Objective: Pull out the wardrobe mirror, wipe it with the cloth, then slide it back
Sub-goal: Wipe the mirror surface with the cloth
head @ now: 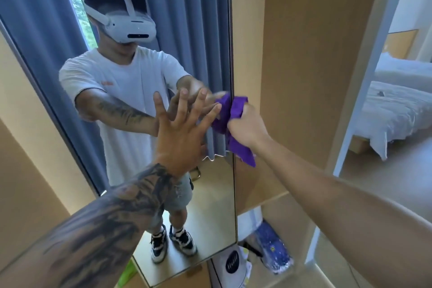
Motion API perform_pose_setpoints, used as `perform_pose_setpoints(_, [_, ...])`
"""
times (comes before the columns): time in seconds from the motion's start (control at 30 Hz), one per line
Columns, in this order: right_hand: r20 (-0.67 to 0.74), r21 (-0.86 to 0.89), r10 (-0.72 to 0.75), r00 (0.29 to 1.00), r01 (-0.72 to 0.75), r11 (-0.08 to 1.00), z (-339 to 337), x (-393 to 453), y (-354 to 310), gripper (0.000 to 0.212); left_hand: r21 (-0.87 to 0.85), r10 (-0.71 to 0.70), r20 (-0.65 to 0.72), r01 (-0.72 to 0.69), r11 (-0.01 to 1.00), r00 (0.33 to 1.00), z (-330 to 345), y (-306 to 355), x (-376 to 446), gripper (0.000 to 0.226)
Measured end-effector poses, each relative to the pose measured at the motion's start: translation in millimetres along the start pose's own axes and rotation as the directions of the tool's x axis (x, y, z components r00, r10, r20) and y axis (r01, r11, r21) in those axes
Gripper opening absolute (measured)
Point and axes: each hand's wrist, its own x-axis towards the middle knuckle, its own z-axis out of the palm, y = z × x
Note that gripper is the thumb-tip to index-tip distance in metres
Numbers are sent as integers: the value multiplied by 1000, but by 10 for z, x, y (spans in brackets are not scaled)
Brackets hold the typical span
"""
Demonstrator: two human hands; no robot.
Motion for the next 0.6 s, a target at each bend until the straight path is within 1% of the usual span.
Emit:
perform_pose_setpoints(0.07, [-49,63,-62,997,65,996,-136,139,-281,34,9,-5,51,4,1000,999,-16,2,-4,100])
perform_pose_setpoints(0.13, [-91,102,-87,992,97,990,-184,158,-364,32,32,-14,93,11,999,996,-16,4,-9,105])
perform_pose_setpoints(0.17, [-112,94,-90,990,101,990,-161,124,-319,30,36,-17,99,14,999,995,-12,11,-8,105])
perform_pose_setpoints(0.23, [-135,51,-57,989,65,997,-9,-1,-45,28,33,-28,93,25,999,995,-14,25,3,102])
perform_pose_setpoints(0.27, [-121,38,-15,993,20,999,102,-100,169,29,34,-37,99,34,999,994,-21,29,12,101])
perform_pose_setpoints(0.33, [-37,11,106,994,-106,994,308,-332,594,29,45,-44,130,39,998,990,-21,25,39,104])
perform_pose_setpoints(0.4, [45,-34,209,977,-208,978,429,-508,900,27,54,-36,148,28,998,988,-5,14,59,107])
perform_pose_setpoints(0.43, [63,-55,239,969,-236,970,443,-537,981,25,58,-36,149,28,998,988,8,12,58,107])
perform_pose_setpoints(0.5, [81,-60,273,959,-269,961,391,-480,981,24,74,-44,153,33,997,987,33,19,58,109])
perform_pose_setpoints(0.6, [80,-42,254,964,-251,967,222,-313,676,22,60,-30,142,22,998,989,25,29,54,112])
